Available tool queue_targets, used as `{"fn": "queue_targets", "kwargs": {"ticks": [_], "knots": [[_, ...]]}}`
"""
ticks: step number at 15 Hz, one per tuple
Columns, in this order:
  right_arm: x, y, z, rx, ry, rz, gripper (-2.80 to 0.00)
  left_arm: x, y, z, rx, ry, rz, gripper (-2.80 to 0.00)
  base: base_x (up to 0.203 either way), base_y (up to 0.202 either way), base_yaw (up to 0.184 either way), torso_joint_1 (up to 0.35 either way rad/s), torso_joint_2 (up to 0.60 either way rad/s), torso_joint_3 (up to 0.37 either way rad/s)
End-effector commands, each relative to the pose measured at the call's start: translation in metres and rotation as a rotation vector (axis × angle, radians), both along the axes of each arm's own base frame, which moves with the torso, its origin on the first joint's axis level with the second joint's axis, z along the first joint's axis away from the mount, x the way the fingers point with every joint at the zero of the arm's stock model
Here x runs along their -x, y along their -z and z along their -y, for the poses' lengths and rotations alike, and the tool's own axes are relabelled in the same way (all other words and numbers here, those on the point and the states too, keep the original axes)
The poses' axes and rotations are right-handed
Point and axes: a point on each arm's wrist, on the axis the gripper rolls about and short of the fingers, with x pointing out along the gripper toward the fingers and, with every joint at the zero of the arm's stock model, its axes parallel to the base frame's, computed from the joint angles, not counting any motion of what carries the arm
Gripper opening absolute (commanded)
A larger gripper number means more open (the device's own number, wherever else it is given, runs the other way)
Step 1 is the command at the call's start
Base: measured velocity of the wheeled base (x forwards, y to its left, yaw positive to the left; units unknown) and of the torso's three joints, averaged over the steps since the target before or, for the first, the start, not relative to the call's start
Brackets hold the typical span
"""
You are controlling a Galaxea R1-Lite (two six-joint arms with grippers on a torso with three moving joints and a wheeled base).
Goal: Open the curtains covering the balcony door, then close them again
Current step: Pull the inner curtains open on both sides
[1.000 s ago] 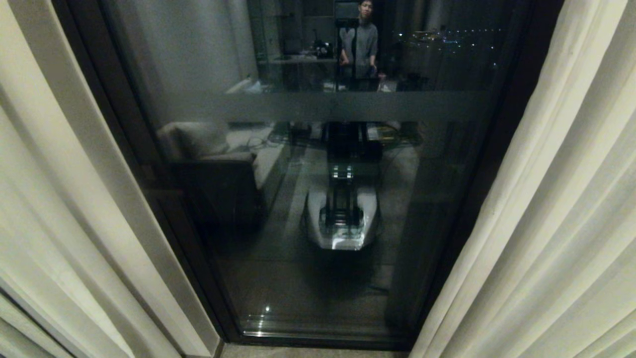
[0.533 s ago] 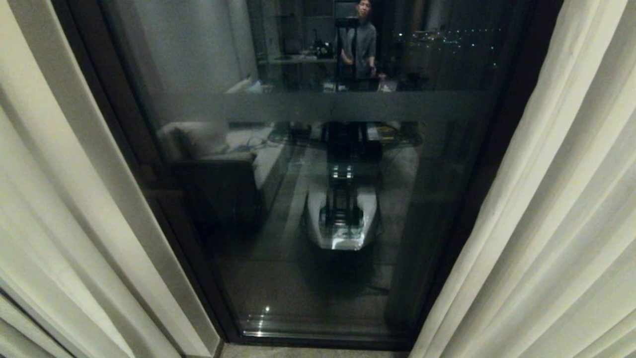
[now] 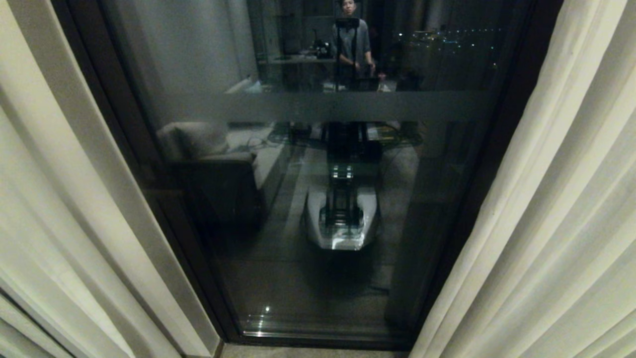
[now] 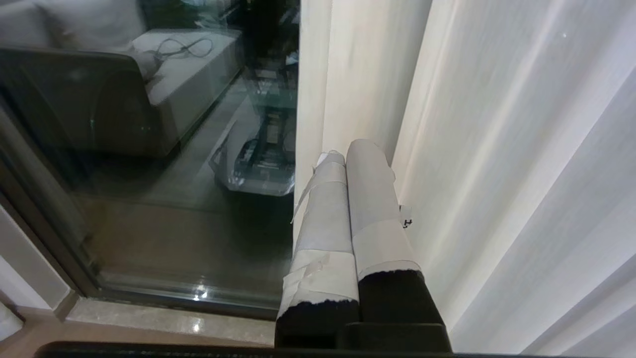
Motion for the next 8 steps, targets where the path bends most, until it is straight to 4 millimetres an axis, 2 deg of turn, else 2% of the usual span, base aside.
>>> {"fn": "queue_targets", "kwargs": {"ticks": [1,4,8], "knots": [[-0.001,-0.019,0.0,0.009,-0.002,-0.015,-2.8,0.0,0.0,0.0,0.0,-0.001,0.002,-2.8,0.0,0.0,0.0,0.0,0.0,0.0],[-0.016,-0.057,0.0,0.05,-0.007,-0.068,-2.8,0.0,0.0,0.0,0.002,-0.001,0.002,-2.8,0.0,0.0,0.0,0.0,0.0,0.0],[-0.068,-0.109,-0.001,0.064,-0.013,-0.105,-2.8,0.0,0.0,0.0,0.0,0.001,0.001,-2.8,0.0,0.0,0.0,0.0,0.0,0.0]]}}
